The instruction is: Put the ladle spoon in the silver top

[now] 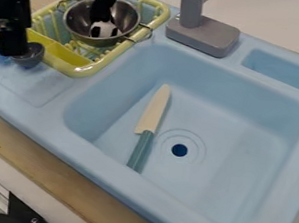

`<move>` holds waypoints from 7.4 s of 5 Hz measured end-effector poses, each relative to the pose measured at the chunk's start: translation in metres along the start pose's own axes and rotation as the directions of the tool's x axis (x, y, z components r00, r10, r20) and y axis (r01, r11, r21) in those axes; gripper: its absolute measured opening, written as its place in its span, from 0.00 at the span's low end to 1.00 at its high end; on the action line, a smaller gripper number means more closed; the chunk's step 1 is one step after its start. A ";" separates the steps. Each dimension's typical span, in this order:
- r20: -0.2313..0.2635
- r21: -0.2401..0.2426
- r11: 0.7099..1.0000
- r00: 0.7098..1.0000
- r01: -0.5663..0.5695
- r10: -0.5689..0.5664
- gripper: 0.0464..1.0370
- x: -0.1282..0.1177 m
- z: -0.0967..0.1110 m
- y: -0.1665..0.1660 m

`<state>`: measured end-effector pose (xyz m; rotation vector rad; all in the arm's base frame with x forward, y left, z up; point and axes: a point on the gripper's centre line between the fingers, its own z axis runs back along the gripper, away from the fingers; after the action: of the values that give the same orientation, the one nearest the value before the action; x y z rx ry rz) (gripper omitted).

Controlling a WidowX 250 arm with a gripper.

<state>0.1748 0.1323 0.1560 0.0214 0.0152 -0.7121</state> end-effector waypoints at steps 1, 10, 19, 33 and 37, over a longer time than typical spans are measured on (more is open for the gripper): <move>-0.073 0.057 0.996 0.995 0.072 -0.068 0.96 -0.012 -0.004 0.009; -0.064 -0.010 0.991 0.989 0.132 -0.132 0.26 -0.022 -0.041 0.028; 0.083 -0.204 0.836 0.842 -0.510 0.534 0.26 0.048 -0.007 0.058; 0.145 -0.190 0.615 0.598 -0.765 0.789 0.96 0.071 0.010 0.051; 0.122 -0.162 0.968 0.970 -0.190 0.211 0.96 0.085 -0.001 -0.018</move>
<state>0.2275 0.0633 0.1532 -0.1682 -0.0655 -0.5065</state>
